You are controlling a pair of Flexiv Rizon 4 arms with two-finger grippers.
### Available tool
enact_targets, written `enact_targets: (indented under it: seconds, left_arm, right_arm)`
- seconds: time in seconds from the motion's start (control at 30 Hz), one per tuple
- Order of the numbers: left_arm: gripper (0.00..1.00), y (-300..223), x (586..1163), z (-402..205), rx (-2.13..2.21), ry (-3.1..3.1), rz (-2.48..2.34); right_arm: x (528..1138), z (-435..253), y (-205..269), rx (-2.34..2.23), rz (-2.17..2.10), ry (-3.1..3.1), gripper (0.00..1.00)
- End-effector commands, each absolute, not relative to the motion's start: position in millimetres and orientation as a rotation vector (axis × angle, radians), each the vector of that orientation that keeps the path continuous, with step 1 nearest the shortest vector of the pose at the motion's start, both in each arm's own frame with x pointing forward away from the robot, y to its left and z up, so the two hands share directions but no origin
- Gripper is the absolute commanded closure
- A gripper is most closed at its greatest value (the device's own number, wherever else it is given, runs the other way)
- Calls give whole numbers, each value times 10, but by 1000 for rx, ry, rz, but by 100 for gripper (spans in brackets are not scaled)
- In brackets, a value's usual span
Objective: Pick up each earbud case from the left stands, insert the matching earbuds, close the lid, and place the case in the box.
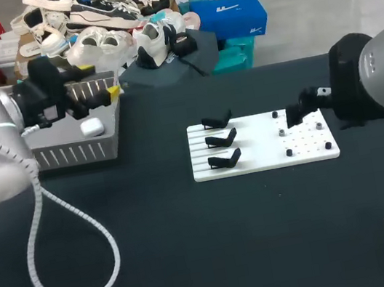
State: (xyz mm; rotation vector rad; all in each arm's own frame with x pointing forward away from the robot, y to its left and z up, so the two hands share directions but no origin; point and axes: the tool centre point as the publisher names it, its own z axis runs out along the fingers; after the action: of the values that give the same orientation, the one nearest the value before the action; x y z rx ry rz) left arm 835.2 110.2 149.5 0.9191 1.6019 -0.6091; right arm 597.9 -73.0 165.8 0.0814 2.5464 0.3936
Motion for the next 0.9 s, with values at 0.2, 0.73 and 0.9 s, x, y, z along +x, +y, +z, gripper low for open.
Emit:
enact_targets:
  seconds: [0.2, 0.73, 0.9]
  left_arm:
    - [0, 905, 7906, 1602, 1077, 1574, -788]
    - [0, 596, 7276, 1793, 1190, 1528, -893]
    - [0, 596, 7094, 1792, 1194, 1521, -912]
  right_arm:
    - [5969, 1640, -734, 83, 397, 2539, 0]
    - [5969, 1640, -734, 83, 397, 2539, 0]
    - [5969, 1640, -734, 83, 397, 2539, 0]
